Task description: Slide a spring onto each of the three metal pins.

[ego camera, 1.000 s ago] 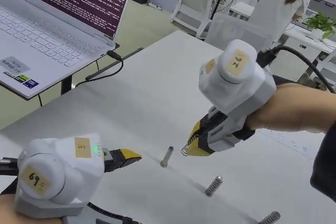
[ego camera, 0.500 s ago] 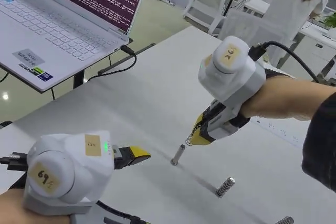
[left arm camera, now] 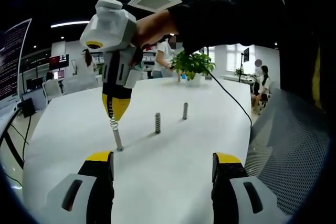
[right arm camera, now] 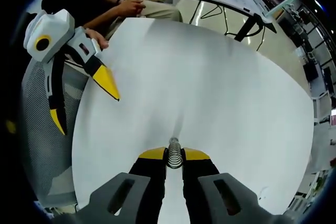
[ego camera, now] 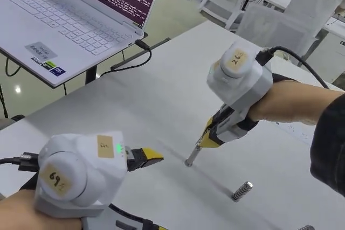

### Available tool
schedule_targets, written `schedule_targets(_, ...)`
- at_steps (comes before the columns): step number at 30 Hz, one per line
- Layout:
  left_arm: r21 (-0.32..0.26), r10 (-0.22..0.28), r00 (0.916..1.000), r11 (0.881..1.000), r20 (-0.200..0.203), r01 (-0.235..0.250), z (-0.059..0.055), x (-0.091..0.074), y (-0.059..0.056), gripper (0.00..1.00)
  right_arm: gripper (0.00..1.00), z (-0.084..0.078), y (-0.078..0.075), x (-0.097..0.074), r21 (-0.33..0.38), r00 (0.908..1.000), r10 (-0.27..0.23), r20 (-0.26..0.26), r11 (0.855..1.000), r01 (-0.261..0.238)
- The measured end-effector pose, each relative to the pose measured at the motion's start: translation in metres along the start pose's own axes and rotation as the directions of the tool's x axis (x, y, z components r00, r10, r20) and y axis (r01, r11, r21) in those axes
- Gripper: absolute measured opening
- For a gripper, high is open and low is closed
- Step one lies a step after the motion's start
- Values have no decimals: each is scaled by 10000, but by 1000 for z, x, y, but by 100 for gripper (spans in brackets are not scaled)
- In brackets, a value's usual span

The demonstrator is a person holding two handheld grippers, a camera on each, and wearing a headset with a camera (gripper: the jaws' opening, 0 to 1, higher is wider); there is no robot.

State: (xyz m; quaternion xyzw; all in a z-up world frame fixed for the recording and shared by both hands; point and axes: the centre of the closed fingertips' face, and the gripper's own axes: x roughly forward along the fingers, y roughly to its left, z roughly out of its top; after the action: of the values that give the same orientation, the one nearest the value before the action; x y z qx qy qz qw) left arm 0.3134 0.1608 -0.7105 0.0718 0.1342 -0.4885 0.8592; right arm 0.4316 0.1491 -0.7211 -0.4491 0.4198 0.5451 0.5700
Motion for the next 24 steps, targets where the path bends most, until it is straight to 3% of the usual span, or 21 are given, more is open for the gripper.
schedule_targets(24,-105,-44,9999,9999,-152,42,-6,0,3,70,8,-8,-1,24,150,9993,193,-309,9997,-189)
